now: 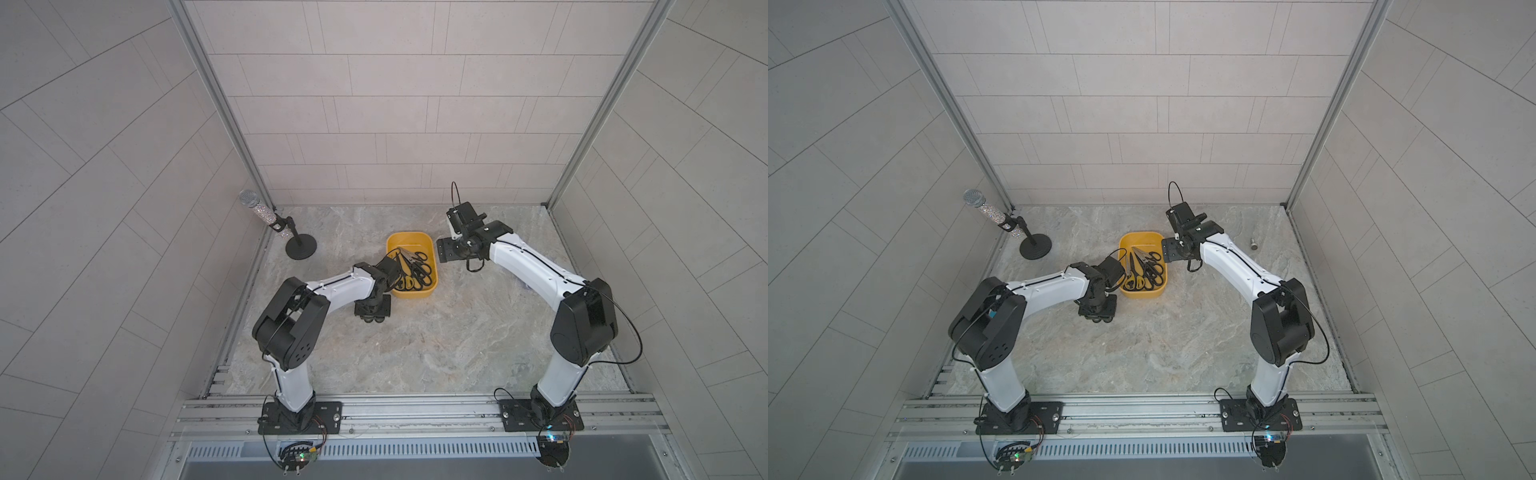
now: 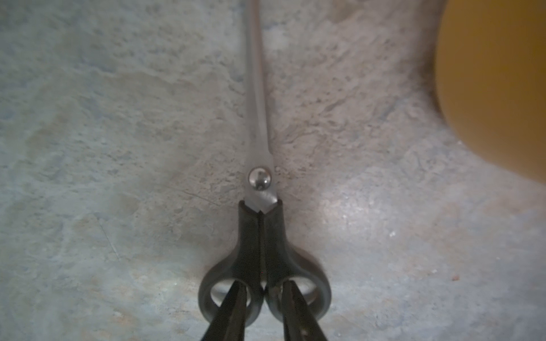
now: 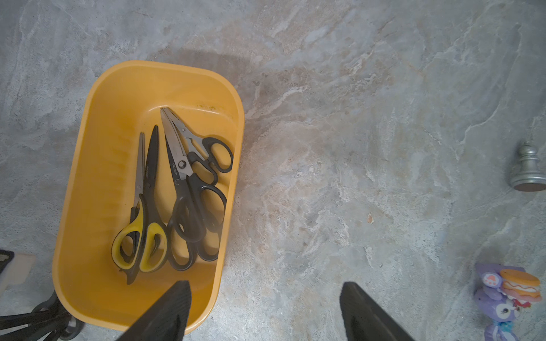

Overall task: Take the scissors out of the storage box
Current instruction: Place the scissors at the center of the board.

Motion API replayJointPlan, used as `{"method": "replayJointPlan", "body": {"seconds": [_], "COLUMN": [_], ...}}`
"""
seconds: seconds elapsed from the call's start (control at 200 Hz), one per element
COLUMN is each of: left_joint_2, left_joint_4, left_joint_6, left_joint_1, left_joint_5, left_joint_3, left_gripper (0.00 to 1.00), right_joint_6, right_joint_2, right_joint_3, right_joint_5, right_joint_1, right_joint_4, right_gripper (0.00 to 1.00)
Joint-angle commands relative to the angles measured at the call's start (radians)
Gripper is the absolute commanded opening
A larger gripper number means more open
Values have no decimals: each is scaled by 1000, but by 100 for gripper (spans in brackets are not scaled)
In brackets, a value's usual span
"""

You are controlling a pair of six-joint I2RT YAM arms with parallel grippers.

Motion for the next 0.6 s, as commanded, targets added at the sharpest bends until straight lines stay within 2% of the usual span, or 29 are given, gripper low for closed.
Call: {"method": "replayJointPlan", "body": {"seconds": [0.0,0.105,0.245,0.375,0.51,0.595], "left_joint_2": [-12,-22,-71,-107,-23,50], "left_joint_4": [-35,-57,-79,-50,-74,-69], "left_joint_6": [6,12,15,15,25,13], "left_joint_1": [12,22,42,69,78,78], "left_joint_5": [-3,-6,-23,-27,-1,-26], "left_joint_3": [34,48,81,170,334,408], "left_gripper": [34,42,42,41,41,41], "right_joint_6": [-7,-8,-10,-8,-8,-6], "right_joint_2": [12,9,2,-14,-23,-29], "right_joint_3": [16,13,8,-3,-14,-16], "right_joint_5": [25,28,33,38,41,43], "right_joint_1": [6,5,3,-7,-15,-17], "right_joint_4": [-29,-30,-29,-27,-26,-25], "right_gripper": [84,84,84,84,84,84]}}
